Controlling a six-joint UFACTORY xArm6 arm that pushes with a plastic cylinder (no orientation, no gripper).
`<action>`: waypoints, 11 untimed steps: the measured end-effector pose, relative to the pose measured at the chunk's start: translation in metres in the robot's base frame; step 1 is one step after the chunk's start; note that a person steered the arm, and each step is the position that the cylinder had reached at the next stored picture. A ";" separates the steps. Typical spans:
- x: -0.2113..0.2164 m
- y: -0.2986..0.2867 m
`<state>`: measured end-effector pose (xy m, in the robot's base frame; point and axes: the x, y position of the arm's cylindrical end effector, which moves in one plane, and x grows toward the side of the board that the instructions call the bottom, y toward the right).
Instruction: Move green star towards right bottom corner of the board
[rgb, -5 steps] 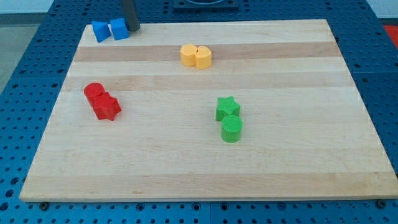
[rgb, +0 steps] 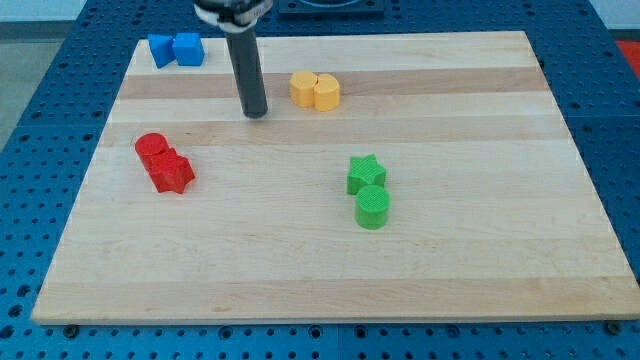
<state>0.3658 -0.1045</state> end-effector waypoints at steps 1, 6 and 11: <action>0.039 0.001; 0.099 0.093; 0.112 0.205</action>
<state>0.4782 0.1008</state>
